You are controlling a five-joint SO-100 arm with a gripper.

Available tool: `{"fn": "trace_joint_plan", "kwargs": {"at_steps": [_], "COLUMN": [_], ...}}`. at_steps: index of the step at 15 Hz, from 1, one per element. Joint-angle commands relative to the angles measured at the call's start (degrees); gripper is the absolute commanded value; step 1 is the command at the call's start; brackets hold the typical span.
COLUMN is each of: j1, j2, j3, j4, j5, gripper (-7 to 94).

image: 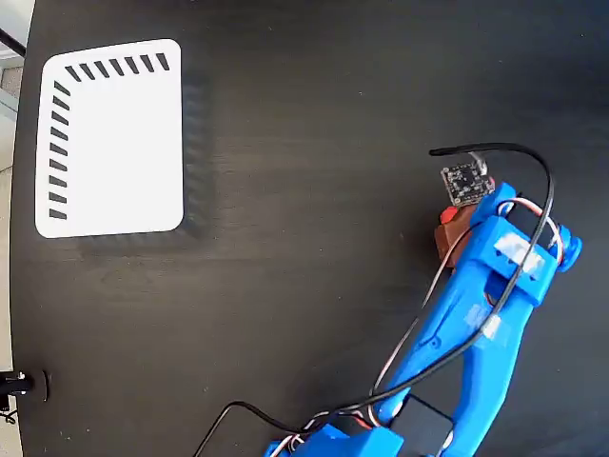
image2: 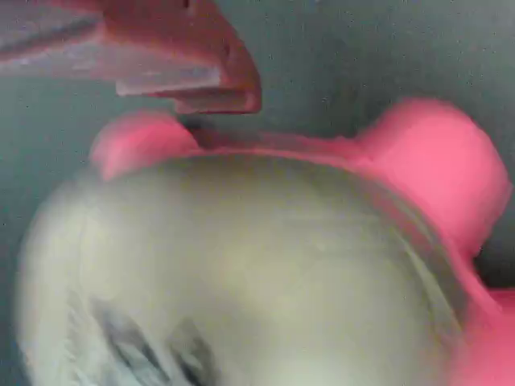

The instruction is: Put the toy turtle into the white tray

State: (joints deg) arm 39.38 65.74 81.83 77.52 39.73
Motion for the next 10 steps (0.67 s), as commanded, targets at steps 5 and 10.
{"fn": "trace_joint_plan", "kwargs": {"at_steps": [5, 10], "j1": [0.26, 0.53], "j2": [1.85, 1.85], "j3": [4.22, 5.36], "j4": [-5.01, -6.68], "j5": [0.53, 0.44], "gripper": [65, 46]}}
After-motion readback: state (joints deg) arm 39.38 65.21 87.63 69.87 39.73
